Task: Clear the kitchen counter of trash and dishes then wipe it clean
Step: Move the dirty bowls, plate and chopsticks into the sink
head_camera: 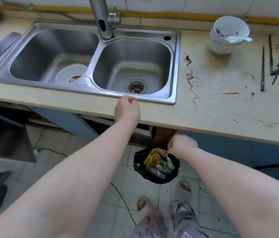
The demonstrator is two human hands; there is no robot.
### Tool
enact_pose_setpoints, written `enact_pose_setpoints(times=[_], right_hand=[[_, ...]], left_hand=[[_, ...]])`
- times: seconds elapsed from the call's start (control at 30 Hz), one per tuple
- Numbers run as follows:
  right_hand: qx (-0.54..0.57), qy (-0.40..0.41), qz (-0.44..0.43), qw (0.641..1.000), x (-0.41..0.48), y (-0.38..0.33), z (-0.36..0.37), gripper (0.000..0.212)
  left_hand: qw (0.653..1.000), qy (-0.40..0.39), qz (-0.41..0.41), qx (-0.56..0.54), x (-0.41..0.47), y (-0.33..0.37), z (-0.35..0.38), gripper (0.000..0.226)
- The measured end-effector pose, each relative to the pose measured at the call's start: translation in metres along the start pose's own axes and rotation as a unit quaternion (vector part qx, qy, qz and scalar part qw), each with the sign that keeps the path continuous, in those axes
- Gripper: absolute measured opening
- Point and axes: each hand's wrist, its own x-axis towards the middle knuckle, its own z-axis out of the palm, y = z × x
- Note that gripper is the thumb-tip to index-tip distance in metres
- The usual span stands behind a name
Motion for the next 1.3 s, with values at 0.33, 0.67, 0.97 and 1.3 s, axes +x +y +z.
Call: enact_pose_setpoints(times=[0.33, 0.67, 0.97, 1.3], right_hand=[[0.124, -0.042, -0.096, 0.987, -0.024, -0.001, -0.044, 0.018], [0.303, 0.115, -0.044, 0.945, -0.052, 0.044, -0.148, 0.017], [0.32, 0.197, 0.075, 0.924, -0.011, 0.141, -0.21, 0.013], [0.238, 0.241, 0.121, 0.933, 0.063, 0.188, -0.28, 0.021]], left_hand=[[0.999, -0.017, 0.044, -0.021, 0.002, 0.034, -0.002, 0.026], [0.987, -0.088, 0.113, -0.07, -0.009, 0.119, 0.028, 0.025], [0.98, -0.12, 0.148, -0.051, -0.003, 0.191, 0.082, 0.026], [0.988, -0.064, 0.143, 0.0, 0.035, 0.278, 0.149, 0.027]])
